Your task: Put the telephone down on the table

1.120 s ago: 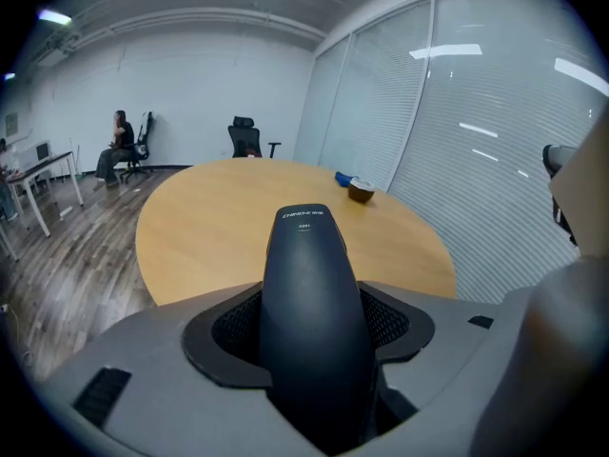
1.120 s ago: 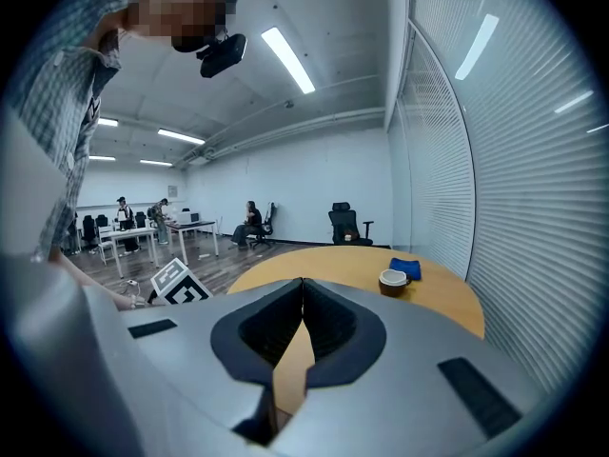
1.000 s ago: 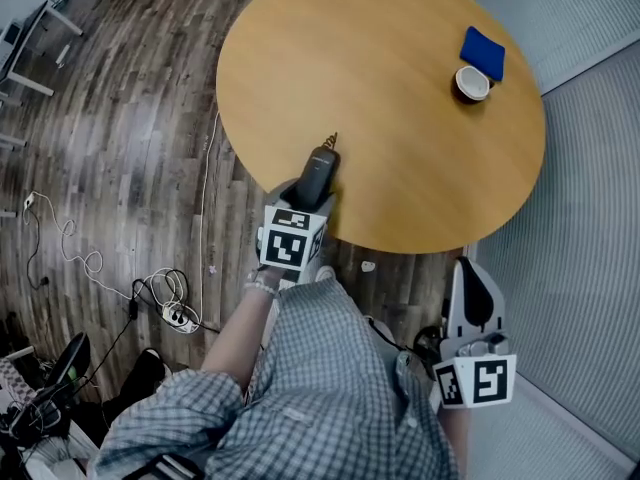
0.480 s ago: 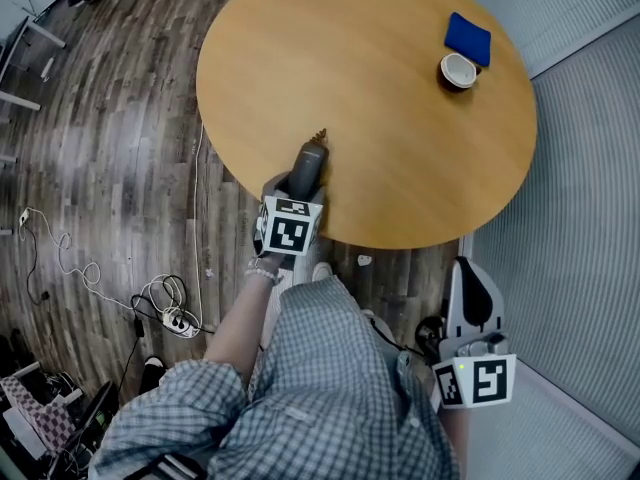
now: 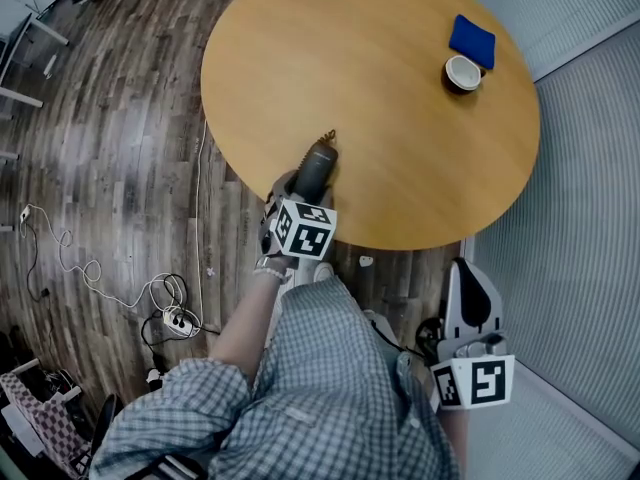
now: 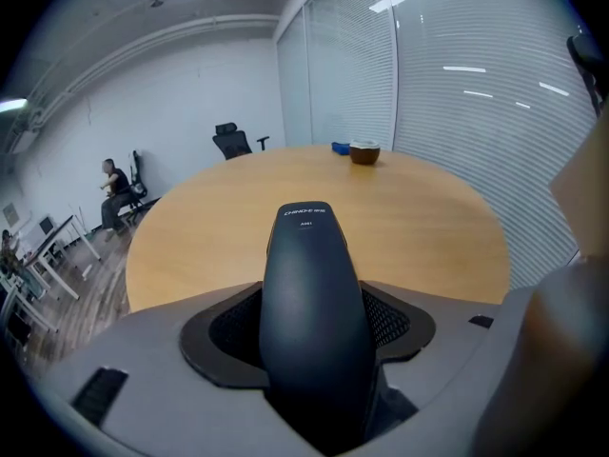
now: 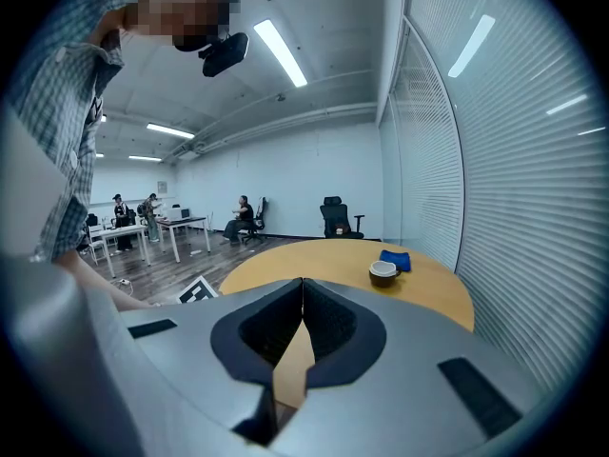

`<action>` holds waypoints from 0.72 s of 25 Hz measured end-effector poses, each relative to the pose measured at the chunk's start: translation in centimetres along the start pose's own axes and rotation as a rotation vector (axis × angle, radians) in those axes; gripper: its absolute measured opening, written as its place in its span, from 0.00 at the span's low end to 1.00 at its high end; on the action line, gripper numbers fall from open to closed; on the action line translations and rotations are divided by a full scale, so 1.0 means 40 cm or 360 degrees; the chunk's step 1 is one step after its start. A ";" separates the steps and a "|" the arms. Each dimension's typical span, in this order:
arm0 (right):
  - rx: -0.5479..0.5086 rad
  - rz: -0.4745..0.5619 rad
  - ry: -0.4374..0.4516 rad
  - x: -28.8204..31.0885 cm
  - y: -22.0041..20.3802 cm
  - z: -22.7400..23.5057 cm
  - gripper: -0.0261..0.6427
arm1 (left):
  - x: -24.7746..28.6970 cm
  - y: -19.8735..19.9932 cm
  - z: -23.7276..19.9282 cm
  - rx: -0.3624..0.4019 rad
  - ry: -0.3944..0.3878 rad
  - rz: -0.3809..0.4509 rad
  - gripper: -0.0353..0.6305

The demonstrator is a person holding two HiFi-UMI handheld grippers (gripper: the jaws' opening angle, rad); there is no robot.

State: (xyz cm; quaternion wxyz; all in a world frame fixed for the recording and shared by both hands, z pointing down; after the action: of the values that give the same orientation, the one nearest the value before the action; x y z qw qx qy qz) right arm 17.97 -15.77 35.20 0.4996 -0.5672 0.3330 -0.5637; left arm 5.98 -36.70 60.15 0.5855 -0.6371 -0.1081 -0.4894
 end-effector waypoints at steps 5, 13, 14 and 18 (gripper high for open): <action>0.0004 -0.0008 0.0000 -0.004 0.000 -0.006 0.06 | 0.004 0.003 -0.015 -0.0051 0.0001 -0.0008 0.50; 0.0028 0.0005 0.0033 -0.028 -0.016 0.026 0.06 | -0.022 0.017 0.005 -0.0066 -0.0017 0.0020 0.55; 0.0026 0.0009 0.0047 -0.027 -0.013 0.026 0.06 | -0.031 0.023 0.006 -0.0073 -0.0015 0.0034 0.55; 0.0017 0.0024 0.0112 -0.018 -0.008 0.029 0.06 | -0.071 0.052 0.013 -0.0092 0.0014 0.0102 0.55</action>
State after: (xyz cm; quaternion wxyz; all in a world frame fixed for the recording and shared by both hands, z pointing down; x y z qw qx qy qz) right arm 18.93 -14.77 35.43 0.4948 -0.5417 0.3517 -0.5814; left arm 6.32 -35.62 56.76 0.5825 -0.6549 -0.0709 -0.4761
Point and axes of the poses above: the fingertips, and each gripper's own axes: x forward along the fingers, z to its right, y out of its top, the point moved 1 cm from there along -x, backward along the fingers, and after that the axes turned 7 degrees about x, right-handed, at the moved point
